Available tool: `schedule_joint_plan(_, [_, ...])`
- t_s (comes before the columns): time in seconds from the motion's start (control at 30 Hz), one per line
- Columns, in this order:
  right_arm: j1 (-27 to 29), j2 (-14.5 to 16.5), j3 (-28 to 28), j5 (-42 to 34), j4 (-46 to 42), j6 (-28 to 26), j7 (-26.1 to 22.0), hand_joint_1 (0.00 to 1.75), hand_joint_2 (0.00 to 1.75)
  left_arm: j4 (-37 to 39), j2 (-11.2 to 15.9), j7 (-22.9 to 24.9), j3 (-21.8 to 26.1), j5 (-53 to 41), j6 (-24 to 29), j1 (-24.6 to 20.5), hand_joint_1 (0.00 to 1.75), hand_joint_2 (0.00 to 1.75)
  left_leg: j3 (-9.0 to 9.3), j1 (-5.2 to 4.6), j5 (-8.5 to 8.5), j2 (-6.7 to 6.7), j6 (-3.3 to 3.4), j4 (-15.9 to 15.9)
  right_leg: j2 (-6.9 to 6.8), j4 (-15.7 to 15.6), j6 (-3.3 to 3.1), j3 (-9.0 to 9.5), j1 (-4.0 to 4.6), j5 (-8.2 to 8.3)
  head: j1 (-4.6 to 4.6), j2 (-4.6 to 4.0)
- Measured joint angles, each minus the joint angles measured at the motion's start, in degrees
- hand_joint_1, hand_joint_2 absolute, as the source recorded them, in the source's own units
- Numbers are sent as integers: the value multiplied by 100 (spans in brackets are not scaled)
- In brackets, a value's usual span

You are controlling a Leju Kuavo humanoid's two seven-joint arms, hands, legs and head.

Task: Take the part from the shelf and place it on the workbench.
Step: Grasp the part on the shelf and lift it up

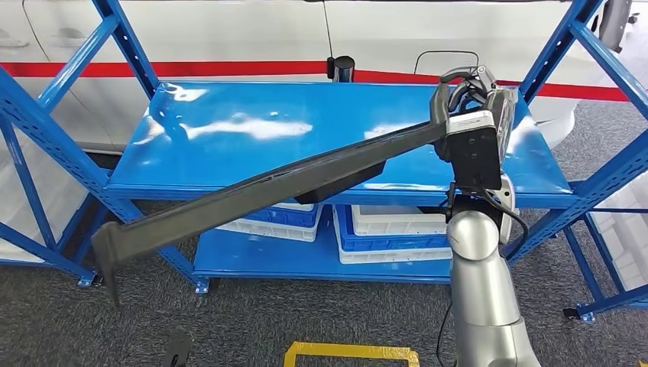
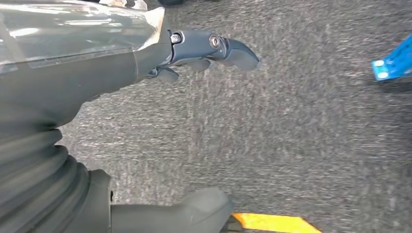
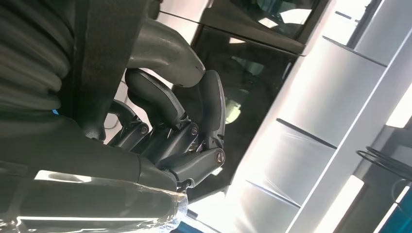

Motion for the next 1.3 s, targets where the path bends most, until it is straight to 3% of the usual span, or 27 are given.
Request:
schedule_joint_plan(0.07, [-26,3,-8,-22,55,-16,-19,175,175,-1,2,16,8,-4,-8,-2,0,175,-142,3,65,0,-51,65,-2,-685,97,509,-32,182,1,0])
schedule_joint_plan(0.13, [-63,19,-17,-42,104,-27,-58,175,175,-2,6,15,25,-5,-12,-8,0,175,-248,-12,119,0,-116,144,8,-1318,79,910,-15,181,0,0])
schedule_joint_plan(0.17, [-76,26,-24,-53,131,-32,-78,175,175,-2,9,1,35,-5,-15,-10,0,175,-279,-20,150,0,-145,167,14,-1446,45,974,2,146,-2,0])
schedule_joint_plan(0.23, [-86,34,-39,-67,192,-43,-102,175,175,-2,17,-38,53,-5,-25,-12,0,175,-311,-13,199,-4,-202,177,14,-1463,-42,938,-6,185,-1,0])
schedule_joint_plan(0.27, [-91,41,-44,-69,222,-44,-105,175,175,-2,22,-52,58,-5,-30,-12,0,175,-344,0,137,-6,-234,220,11,-1462,-98,910,-21,223,-6,0])
schedule_joint_plan(0.33, [-100,62,-51,-71,264,-49,-106,175,175,-2,30,-67,64,-5,-32,-12,0,175,-479,27,-254,-9,-301,569,2,-1468,-218,830,-54,320,-19,0])
schedule_joint_plan(0.4, [-99,80,-56,-74,292,-52,-106,175,175,-2,31,-75,65,-7,-30,-14,0,175,-668,47,-771,-12,-355,1285,-1,-1465,-275,721,-36,412,-33,0])
schedule_joint_plan(0.43, [-97,84,-57,-75,309,-52,-106,175,175,-2,32,-78,66,-8,-28,-14,0,175,-723,57,-903,-12,-371,1598,-2,-1462,-278,667,-29,456,-34,0])
schedule_joint_plan(0.47, [-96,85,-60,-75,326,-52,-106,175,175,-2,33,-79,66,-10,-28,-14,0,175,-707,66,-914,-12,-378,1765,-2,-1460,-272,612,-23,498,-34,0])
schedule_joint_plan(0.53, [-97,85,-65,-75,349,-52,-106,175,175,-2,33,-81,66,-18,-28,-17,0,175,-380,76,-671,-11,-360,1487,0,-1457,-243,523,-21,574,-36,0])
schedule_joint_plan(0.57, [-99,87,-68,-75,354,-52,-108,175,175,-3,33,-84,66,-21,-28,-23,0,175,-102,77,-558,-16,-337,1114,1,-1456,-223,493,-20,605,-36,0])
schedule_joint_plan(0.63, [-111,90,-79,-76,356,-55,-119,175,175,-4,37,-94,66,-28,-30,-35,0,175,366,53,-501,-36,-291,415,-1,-1457,-152,446,-8,672,-33,0])
schedule_joint_plan(0.7, [-120,92,-88,-81,363,-56,-133,175,175,-4,42,-108,67,-32,-30,-37,0,175,493,6,-529,-52,-254,154,-10,-1466,-60,407,-12,748,-32,0])
schedule_joint_plan(0.77, [-120,85,-101,-90,379,-56,-143,175,175,-4,40,-117,70,-26,-28,-30,0,175,438,-7,-449,-36,-170,101,-11,-1442,16,354,-9,765,-32,0])
schedule_joint_plan(0.8, [-126,79,-108,-99,389,-55,-149,175,175,-4,39,-122,73,-20,-28,-29,0,175,399,-1,-390,-22,-112,73,-8,-1343,20,289,1,667,-23,0])
schedule_joint_plan(0.87, [-146,65,-116,-122,417,-46,-167,175,175,-4,38,-143,85,2,-29,-28,0,175,284,4,-259,4,-15,44,-5,-810,-49,78,7,235,-5,0])
schedule_joint_plan(0.93, [-157,46,-117,-141,456,-35,-180,175,175,-3,40,-166,96,26,-40,-23,0,175,126,-7,-141,7,22,47,-2,-63,-90,-118,11,-160,9,0])
schedule_joint_plan(0.97, [-157,36,-117,-146,478,-29,-184,175,175,-2,39,-174,98,34,-47,-21,0,175,47,-9,-81,7,21,49,-2,162,-64,-131,12,-207,10,0])
schedule_joint_plan(1.0, [-159,28,-117,-151,499,-25,-187,175,175,-2,38,-180,99,42,-53,-20,0,175,-34,-10,-20,6,14,53,-2,205,-18,-54,13,-151,14,0])
schedule_joint_plan(1.07, [-170,22,-117,-159,532,-19,-192,175,175,-3,34,-188,101,57,-56,-19,0,175,-177,-10,96,2,-17,67,-3,-285,65,383,13,87,14,0])
schedule_joint_plan(1.13, [-199,27,-117,-168,545,-17,-198,175,175,-3,31,-195,106,69,-57,-19,0,175,-293,-26,190,-2,-68,107,1,-1118,45,957,30,128,13,0])
schedule_joint_plan(1.17, [-214,30,-117,-172,548,-17,-202,175,175,-3,30,-198,113,72,-56,-19,0,175,-334,-33,242,-1,-96,123,7,-1406,16,1125,42,87,12,0])
schedule_joint_plan(1.2, [-225,33,-118,-176,553,-16,-204,175,175,-3,28,-202,126,74,-56,-17,0,175,-367,-40,297,-2,-124,128,13,-1561,-15,1201,60,50,13,0])
schedule_joint_plan(1.27, [-229,32,-121,-184,576,-14,-207,175,175,-2,31,-206,162,78,-55,-8,0,175,-426,-35,362,-16,-179,131,13,-1591,-81,1122,28,106,12,0])
schedule_joint_plan(1.3, [-229,34,-122,-186,587,-13,-207,175,175,-2,31,-207,177,80,-55,-1,0,175,-473,-26,268,-26,-212,189,6,-1586,-133,1072,1,163,3,0])
